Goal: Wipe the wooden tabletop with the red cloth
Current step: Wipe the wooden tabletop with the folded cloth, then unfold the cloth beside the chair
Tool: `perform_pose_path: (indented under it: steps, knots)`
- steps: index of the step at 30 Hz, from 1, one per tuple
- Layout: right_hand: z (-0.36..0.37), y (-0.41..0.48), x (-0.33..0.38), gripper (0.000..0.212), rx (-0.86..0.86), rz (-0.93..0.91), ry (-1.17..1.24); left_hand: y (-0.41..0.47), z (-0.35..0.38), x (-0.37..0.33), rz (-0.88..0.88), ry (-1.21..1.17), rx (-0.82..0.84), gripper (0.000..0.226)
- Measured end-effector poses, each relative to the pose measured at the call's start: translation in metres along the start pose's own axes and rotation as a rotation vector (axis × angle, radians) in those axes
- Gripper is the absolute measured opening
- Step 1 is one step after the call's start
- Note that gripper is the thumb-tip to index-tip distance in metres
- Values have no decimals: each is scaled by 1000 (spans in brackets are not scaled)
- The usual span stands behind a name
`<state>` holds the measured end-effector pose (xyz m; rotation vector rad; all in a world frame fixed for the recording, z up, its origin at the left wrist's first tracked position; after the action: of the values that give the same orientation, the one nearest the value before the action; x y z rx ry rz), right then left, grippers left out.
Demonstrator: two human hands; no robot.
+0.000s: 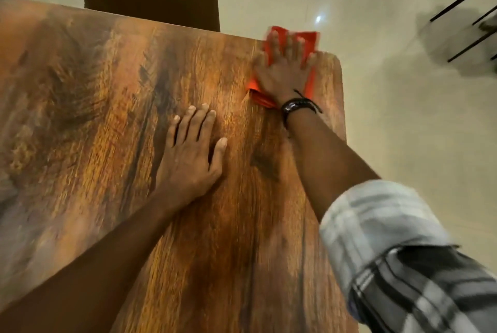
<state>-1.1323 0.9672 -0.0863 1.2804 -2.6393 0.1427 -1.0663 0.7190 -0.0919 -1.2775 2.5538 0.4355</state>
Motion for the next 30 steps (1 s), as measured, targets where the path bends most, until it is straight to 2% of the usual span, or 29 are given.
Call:
perform_pose_path:
  steps: [4, 6, 8, 13, 16, 20, 27, 30]
  knots:
    - [19, -13, 107, 61, 52, -318, 13, 3, 1, 2, 9, 23, -44, 60]
    - [20, -21, 110, 58, 87, -384, 49, 2, 1, 3, 16, 26, -40, 59]
    - [15, -14, 77, 58, 61, -328, 65, 3, -1, 3, 13, -3, -32, 60]
    - [-16, -12, -53, 60, 12, -16, 36, 2, -3, 2, 17, -49, -43, 61]
    - [-20, -53, -79, 60, -3, -10, 41, 2, -5, 2, 12, -101, -54, 58]
    - [-13, -135, -74, 62, -35, -84, 33, -21, -19, -2, -20, -315, -125, 49]
    - [1, -287, -28, 61, -46, -187, 28, -193, -61, -1, -246, -545, -353, 41]
    - [9, -370, 5, 59, -77, -285, 50, -286, -86, 12, -365, -546, -352, 39]
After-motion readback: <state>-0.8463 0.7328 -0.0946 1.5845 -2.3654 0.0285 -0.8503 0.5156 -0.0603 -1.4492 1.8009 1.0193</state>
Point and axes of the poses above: each hand's wrist, its own y-axis towards the middle knuckle, its own z-axis out of the palm, x = y × z, the point moved 2 cm from there along y, towards the middle knuckle, and after that the axes turned 7 degrees about -x, right-handed, at the moved point
